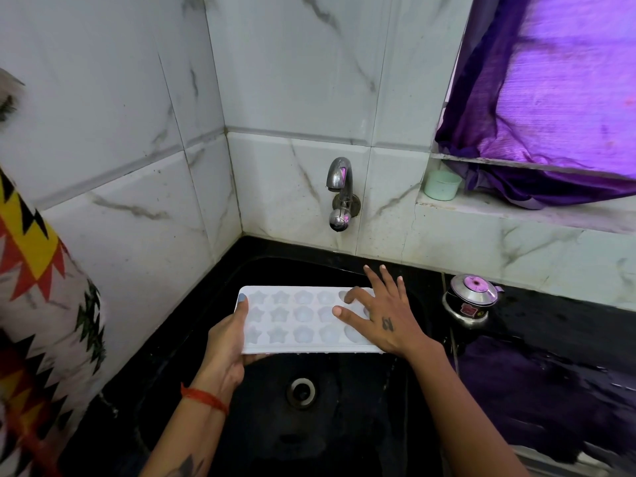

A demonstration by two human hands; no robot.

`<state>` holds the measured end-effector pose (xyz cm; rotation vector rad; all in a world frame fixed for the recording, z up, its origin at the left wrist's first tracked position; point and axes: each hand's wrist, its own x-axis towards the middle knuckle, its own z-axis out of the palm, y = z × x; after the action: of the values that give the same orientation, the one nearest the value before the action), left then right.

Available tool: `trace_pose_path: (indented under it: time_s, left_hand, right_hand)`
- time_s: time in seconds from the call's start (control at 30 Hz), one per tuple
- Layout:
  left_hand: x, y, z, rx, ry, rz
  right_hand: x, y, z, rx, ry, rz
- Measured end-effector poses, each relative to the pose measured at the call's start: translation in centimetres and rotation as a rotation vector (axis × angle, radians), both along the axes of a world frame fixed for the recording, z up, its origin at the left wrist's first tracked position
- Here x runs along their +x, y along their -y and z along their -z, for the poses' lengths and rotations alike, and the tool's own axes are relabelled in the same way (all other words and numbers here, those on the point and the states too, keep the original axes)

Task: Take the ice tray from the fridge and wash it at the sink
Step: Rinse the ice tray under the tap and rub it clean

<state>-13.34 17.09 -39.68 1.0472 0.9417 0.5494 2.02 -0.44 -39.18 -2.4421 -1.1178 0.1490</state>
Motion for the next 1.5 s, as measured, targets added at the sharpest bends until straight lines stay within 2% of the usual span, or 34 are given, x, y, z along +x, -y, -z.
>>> trace_pose_path:
  time_s: [0.3,0.67,1.03,1.5]
  left_hand:
    - [0.2,-0.2,0.1,-0.002,-0.001,0.007]
    - [0.2,0.0,0.2,0.000,0.004,0.017]
    - [0.2,0.1,0.1,-0.007,-0.004,0.031]
    - [0.4,0.1,0.0,0.002,-0.019,0.024]
  right_hand:
    - [-0.4,-0.7,-0.6,0.062,-0.011,-0.028]
    - [-1.4,-2.1,-0.7,-0.026,0.035,-0.107]
    - [-1.5,-2.0,-1.0,-0.087,0.086,-0.083]
    - [-1.3,-1.9,-0.9,-0.083,0.038,-0.101]
